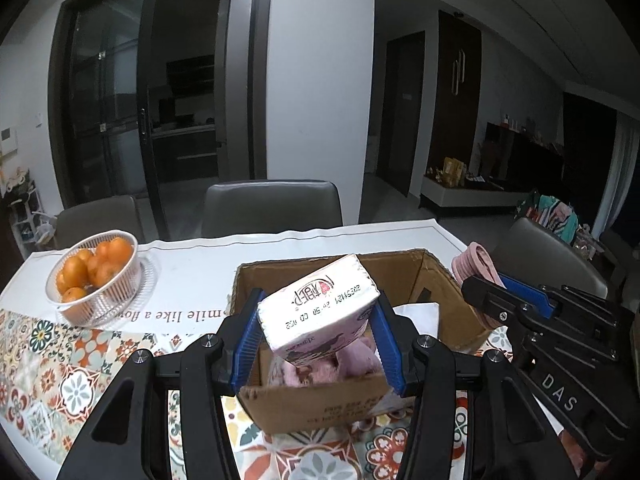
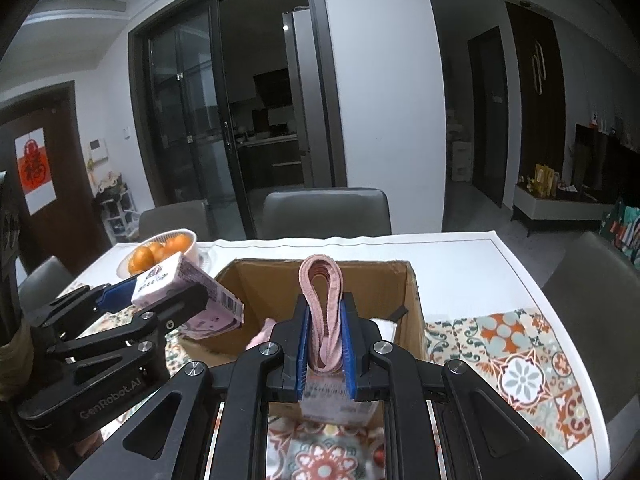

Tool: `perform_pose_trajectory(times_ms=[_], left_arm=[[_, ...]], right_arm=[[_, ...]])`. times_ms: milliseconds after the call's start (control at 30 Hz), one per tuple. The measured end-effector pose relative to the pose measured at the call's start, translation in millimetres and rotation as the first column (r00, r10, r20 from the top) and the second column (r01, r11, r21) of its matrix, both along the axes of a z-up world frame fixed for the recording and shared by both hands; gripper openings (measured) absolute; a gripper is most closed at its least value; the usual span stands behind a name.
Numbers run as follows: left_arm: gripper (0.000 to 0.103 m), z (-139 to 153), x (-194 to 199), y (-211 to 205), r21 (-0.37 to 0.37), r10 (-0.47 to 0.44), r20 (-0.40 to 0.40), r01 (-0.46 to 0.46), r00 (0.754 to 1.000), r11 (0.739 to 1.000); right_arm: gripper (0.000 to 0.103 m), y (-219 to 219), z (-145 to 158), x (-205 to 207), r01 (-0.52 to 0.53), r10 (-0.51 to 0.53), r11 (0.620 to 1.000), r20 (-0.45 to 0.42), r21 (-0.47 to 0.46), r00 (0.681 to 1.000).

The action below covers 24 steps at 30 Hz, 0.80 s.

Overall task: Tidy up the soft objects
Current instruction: 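Lower both items into the box and open both tools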

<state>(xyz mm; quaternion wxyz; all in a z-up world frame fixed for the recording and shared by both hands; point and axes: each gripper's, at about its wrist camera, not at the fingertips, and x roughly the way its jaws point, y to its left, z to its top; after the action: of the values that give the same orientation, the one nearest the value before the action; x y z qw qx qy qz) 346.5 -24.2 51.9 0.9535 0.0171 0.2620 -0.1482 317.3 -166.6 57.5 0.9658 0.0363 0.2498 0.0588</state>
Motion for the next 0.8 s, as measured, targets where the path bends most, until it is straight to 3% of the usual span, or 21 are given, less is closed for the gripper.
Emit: perform_pose_trajectory(times_ms=[667,767,800], left_arm=[[0.052,-34.1,57.0,-16.4,0.077,-0.012,-0.119,0.021,0.993,0.997],[0.053,-37.3,62.4,-17.2,0.083,-0.008,-0.143,0.021,0.99,0.996],[0.054,-38.0,64.2,-17.9,0.086,-0.005,-0.15,0.018,0.989,0.996]], right_arm=[[0.016,-11.0,-42.2,73.9,-0.013,0.017,1.0,-0.131,0.027,0.991],[0.024,-12.0,-47.2,80.6,-0.019,0.025,0.999,-0.158,0.036,0.987],[0.038,-13.1,-48.0,82.3,-0.018,0.024,0.999,-0.164,0.042,0.986]])
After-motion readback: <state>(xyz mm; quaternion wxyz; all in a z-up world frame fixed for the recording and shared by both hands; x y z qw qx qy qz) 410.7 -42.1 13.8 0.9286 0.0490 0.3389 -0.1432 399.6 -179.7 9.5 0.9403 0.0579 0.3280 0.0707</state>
